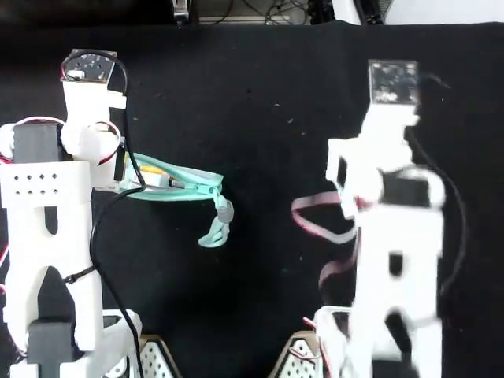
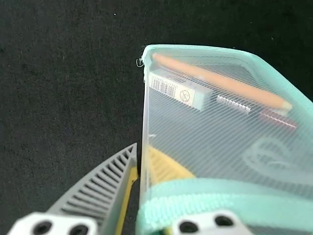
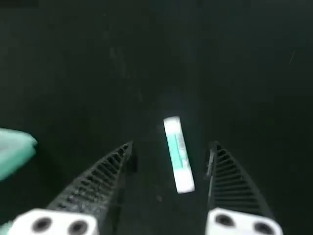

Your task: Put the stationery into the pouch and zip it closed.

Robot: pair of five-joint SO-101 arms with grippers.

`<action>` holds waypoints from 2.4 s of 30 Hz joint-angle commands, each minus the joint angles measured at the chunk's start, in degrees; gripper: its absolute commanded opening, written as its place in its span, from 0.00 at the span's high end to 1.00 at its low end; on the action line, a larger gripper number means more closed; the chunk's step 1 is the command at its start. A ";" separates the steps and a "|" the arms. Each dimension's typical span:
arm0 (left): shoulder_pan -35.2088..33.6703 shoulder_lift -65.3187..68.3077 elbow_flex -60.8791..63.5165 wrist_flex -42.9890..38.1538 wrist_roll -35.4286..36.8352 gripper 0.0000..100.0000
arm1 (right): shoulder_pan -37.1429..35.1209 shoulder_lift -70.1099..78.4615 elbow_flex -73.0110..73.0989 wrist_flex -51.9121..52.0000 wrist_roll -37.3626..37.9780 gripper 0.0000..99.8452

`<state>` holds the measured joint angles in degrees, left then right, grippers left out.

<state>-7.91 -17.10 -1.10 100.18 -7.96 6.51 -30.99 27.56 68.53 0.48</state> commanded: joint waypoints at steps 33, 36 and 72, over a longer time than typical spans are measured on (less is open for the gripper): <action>-0.84 0.62 1.71 0.53 -0.09 0.97 | 3.25 71.60 -48.31 5.54 20.48 0.78; -0.84 0.62 1.71 0.53 -0.09 0.97 | 3.25 71.52 -48.66 6.07 20.57 0.87; -0.84 0.09 1.19 0.53 0.18 0.97 | -41.93 -53.76 20.88 -26.73 22.33 0.99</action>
<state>-7.91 -17.27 -0.04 100.09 -8.04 -27.34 -74.68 41.63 51.65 22.90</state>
